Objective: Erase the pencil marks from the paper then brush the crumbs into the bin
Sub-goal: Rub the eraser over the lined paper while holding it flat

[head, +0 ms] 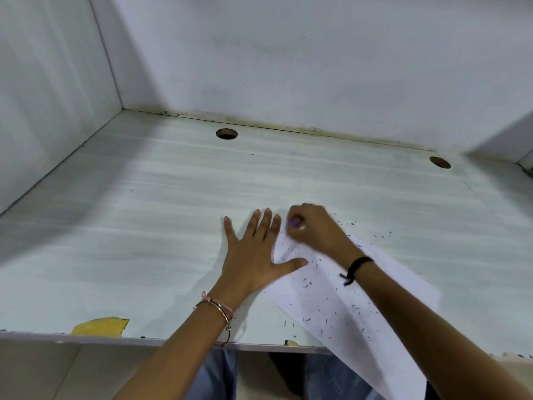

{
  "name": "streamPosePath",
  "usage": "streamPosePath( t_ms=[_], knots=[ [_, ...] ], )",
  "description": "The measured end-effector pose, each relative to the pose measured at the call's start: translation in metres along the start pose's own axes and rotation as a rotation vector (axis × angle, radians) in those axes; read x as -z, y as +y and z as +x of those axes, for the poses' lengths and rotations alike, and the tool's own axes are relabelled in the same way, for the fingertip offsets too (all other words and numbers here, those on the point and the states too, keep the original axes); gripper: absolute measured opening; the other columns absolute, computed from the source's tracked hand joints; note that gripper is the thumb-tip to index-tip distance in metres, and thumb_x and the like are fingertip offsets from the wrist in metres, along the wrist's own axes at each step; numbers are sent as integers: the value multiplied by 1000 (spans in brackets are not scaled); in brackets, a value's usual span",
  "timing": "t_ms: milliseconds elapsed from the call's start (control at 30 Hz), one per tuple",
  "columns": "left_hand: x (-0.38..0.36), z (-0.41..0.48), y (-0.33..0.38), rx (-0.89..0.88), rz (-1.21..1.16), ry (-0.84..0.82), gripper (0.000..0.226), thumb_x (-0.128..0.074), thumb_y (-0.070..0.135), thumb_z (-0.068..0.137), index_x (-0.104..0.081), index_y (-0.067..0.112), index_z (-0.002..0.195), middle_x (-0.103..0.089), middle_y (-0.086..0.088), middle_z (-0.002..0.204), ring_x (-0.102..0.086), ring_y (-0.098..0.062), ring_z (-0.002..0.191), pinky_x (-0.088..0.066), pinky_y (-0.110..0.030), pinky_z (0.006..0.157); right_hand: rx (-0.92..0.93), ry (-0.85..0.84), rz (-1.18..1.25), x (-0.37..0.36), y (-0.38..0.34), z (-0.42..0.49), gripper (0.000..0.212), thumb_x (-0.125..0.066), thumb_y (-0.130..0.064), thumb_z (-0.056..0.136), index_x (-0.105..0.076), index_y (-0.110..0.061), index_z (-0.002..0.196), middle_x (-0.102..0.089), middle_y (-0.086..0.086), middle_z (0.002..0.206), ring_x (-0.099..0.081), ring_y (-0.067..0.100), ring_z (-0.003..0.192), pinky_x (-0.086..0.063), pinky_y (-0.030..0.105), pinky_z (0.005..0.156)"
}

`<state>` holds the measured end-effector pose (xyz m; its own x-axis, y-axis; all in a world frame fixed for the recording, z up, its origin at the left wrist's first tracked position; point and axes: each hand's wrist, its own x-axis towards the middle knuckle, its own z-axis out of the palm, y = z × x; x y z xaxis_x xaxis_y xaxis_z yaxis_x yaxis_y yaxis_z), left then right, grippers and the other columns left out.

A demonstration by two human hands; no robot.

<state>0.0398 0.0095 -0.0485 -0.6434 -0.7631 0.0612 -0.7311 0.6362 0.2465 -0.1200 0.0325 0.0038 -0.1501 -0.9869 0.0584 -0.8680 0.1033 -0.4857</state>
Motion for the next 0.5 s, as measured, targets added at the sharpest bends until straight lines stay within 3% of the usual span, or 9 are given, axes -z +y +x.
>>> streamPosePath(
  t_ms=[133, 233, 367, 500],
  knots=[
    [1, 0, 0, -2, 7, 2, 110, -8, 94, 71, 9, 25, 155, 18, 5, 161, 22, -12, 146, 17, -68, 107, -211, 124, -40, 39, 44, 18, 7, -57, -5, 77, -63, -6, 74, -59, 5, 69, -49, 16, 60, -37, 20, 51],
    [0, 0, 0, -2, 2, 4, 109, -9, 94, 71, 9, 26, 155, 18, 5, 161, 22, -11, 146, 17, -68, 107, -106, 108, 50, 34, 25, 13, 8, -61, -4, 77, -65, -8, 72, -60, 2, 67, -49, 8, 58, -37, 17, 54],
    [1, 0, 0, 1, -10, -6, 107, -12, 93, 71, 12, 29, 153, 17, 5, 161, 21, -11, 146, 18, -68, 107, 103, -68, 48, -1, -2, -7, 3, -63, -9, 77, -62, -10, 75, -60, 0, 70, -48, 4, 62, -37, 12, 59],
    [2, -1, 0, 3, 4, -9, 107, -11, 92, 73, 9, 26, 155, 18, 5, 161, 21, -11, 146, 18, -67, 107, -92, 76, 32, 23, 31, 19, 7, -61, -5, 78, -60, -6, 71, -60, 11, 67, -49, 16, 58, -38, 23, 54]
  ],
)
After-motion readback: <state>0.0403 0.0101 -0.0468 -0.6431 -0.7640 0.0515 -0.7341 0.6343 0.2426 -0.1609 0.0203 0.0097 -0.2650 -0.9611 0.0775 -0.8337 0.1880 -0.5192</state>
